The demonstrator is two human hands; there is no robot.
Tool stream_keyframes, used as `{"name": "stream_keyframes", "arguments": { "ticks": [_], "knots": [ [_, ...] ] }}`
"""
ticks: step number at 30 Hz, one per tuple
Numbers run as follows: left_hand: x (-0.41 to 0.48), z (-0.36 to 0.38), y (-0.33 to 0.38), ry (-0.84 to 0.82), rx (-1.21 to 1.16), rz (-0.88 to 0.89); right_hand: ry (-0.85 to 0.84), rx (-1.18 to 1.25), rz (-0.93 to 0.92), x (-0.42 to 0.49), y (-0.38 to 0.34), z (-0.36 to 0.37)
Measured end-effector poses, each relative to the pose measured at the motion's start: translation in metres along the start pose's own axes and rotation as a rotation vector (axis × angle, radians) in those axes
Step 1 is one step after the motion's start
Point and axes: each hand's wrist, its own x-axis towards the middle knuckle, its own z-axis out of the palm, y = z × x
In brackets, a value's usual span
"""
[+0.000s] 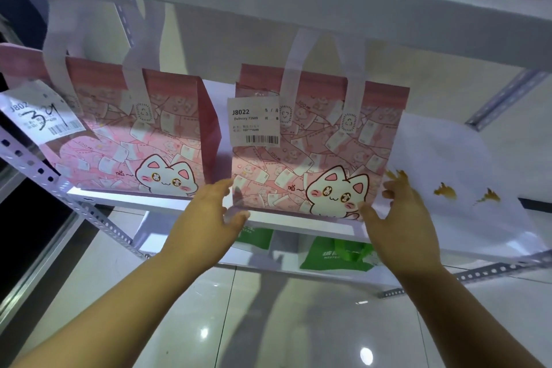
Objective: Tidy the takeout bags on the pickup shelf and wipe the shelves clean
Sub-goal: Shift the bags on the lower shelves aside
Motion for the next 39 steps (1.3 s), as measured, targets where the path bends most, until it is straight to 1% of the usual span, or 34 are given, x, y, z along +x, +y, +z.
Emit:
{"name": "stream_keyframes", "arguments": {
  "ticks": [5, 8, 10, 11, 14, 20, 22, 26, 29, 31, 36, 39],
  "knots": [
    [-0.023, 0.005, -0.021, -0.011, 0.059, -0.009, -0.009, 0.014, -0.063, -0.023, 0.006, 0.01],
    [-0.032, 0.009, -0.04, -0.033, 0.063, -0.039, 0.005, 0.059, -0.141, -0.041, 0.005, 0.023],
    [-0.035, 0.014, -0.056, -0.066, 0.076, -0.065, 0.019, -0.013, -0.231, -0.053, 0.004, 0.036],
    [-0.037, 0.017, -0.065, -0.087, 0.082, -0.076, -0.006, -0.042, -0.248, -0.058, 0.004, 0.045],
    [-0.037, 0.025, -0.094, -0.148, 0.105, -0.086, -0.13, -0.004, -0.116, -0.072, 0.005, 0.071],
    [-0.026, 0.042, -0.149, -0.225, 0.16, -0.124, -0.242, -0.048, -0.068, -0.094, 0.018, 0.136],
    [-0.018, 0.052, -0.167, -0.215, 0.162, -0.147, -0.262, -0.053, -0.054, -0.094, 0.024, 0.158],
    [-0.004, 0.079, -0.206, -0.174, 0.19, -0.133, -0.206, -0.025, -0.08, -0.091, 0.036, 0.208],
    [0.004, 0.104, -0.233, -0.167, 0.206, -0.118, -0.265, -0.009, -0.037, -0.085, 0.049, 0.244],
    [0.009, 0.12, -0.249, -0.162, 0.198, -0.1, -0.285, -0.048, -0.056, -0.079, 0.058, 0.266],
    [0.03, 0.153, -0.284, -0.093, 0.198, -0.032, -0.22, -0.082, -0.085, -0.057, 0.073, 0.313],
    [0.046, 0.169, -0.299, -0.032, 0.186, -0.008, -0.145, -0.063, -0.088, -0.047, 0.08, 0.335]
  ]
}}
